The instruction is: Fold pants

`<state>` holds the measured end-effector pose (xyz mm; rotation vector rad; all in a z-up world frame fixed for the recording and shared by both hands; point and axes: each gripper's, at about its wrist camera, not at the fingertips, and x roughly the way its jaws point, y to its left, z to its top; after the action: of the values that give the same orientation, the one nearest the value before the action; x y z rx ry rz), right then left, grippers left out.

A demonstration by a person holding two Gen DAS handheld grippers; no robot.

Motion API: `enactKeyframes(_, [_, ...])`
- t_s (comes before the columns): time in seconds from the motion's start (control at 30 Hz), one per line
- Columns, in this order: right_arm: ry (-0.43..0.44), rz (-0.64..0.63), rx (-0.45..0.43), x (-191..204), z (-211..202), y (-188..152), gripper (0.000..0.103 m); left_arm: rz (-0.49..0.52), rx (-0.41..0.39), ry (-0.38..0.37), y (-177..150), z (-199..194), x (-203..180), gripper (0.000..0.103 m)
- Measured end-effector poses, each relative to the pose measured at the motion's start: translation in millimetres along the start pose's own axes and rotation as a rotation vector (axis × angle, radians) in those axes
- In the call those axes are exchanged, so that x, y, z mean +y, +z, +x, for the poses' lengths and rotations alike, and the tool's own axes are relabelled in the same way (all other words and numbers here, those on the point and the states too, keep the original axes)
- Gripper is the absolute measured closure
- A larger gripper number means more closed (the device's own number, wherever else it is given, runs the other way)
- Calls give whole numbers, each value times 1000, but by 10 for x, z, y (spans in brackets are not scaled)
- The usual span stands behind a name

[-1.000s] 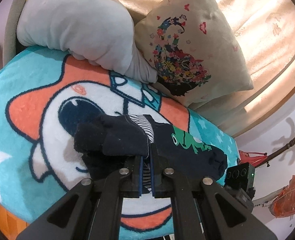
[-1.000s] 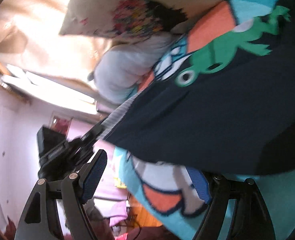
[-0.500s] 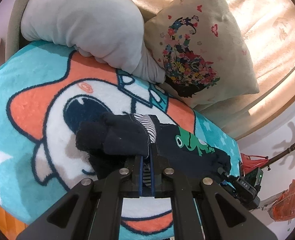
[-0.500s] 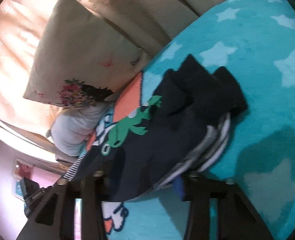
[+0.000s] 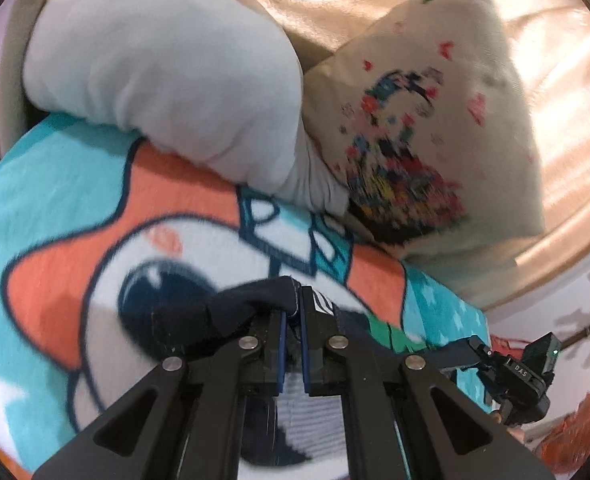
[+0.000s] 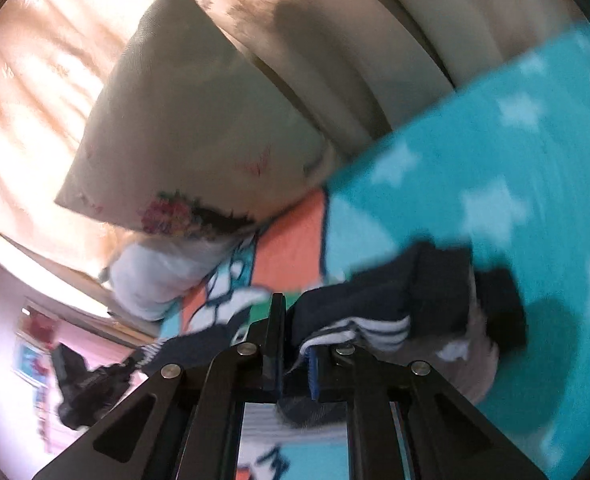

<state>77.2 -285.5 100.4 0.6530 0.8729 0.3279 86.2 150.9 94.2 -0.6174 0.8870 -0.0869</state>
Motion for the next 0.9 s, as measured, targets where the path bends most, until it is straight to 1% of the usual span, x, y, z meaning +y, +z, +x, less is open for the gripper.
enactKeyframes(0.17, [-92, -45, 51, 51, 498, 441, 93, -5, 32, 79, 398, 469, -13, 97])
enactKeyframes(0.27, [-132, -43, 63, 0, 791, 615, 93, -21, 64, 104, 516, 723, 55, 97])
enactKeyframes(0.37, [-155, -17, 70, -104, 990, 706, 93, -12, 83, 113, 540, 837, 78, 95])
enactKeyframes(0.4, [-159, -1, 77, -153, 1031, 727, 89, -6, 90, 104, 541, 846, 76, 94])
enactKeyframes(0.43, [-164, 24, 78, -215, 1063, 754, 77, 0, 94, 91, 539, 836, 70, 90])
enactKeyframes(0.47, [-158, 49, 66, -275, 1063, 781, 69, 5, 93, 73, 537, 805, 63, 85])
enactKeyframes(0.5, [-140, 71, 49, -325, 1049, 803, 55, 7, 91, 60, 537, 775, 54, 83])
enactKeyframes(0.53, [-113, 96, 32, -378, 1016, 826, 52, 13, 87, 49, 527, 728, 49, 80])
enactKeyframes(0.57, [-91, 122, 17, -431, 970, 848, 52, 20, 82, 42, 526, 685, 32, 77])
enactKeyframes(0.63, [-73, 150, -6, -500, 857, 870, 51, 38, 59, 35, 533, 558, -6, 74])
enactKeyframes(0.7, [-91, 146, -29, -518, 713, 870, 49, 46, 33, 31, 532, 399, -16, 70])
enactKeyframes(0.73, [-98, 140, -41, -521, 634, 859, 45, 43, 20, 33, 527, 325, -10, 65])
enactKeyframes(0.77, [-106, 133, -53, -522, 534, 836, 44, 38, 8, 36, 511, 246, 0, 63])
enactKeyframes(0.83, [-116, 112, -61, -522, 339, 750, 44, 42, -7, 36, 444, 96, 33, 63])
enactKeyframes(0.9, [-123, 90, -63, -490, 175, 623, 43, 62, -14, 54, 297, -50, 71, 59])
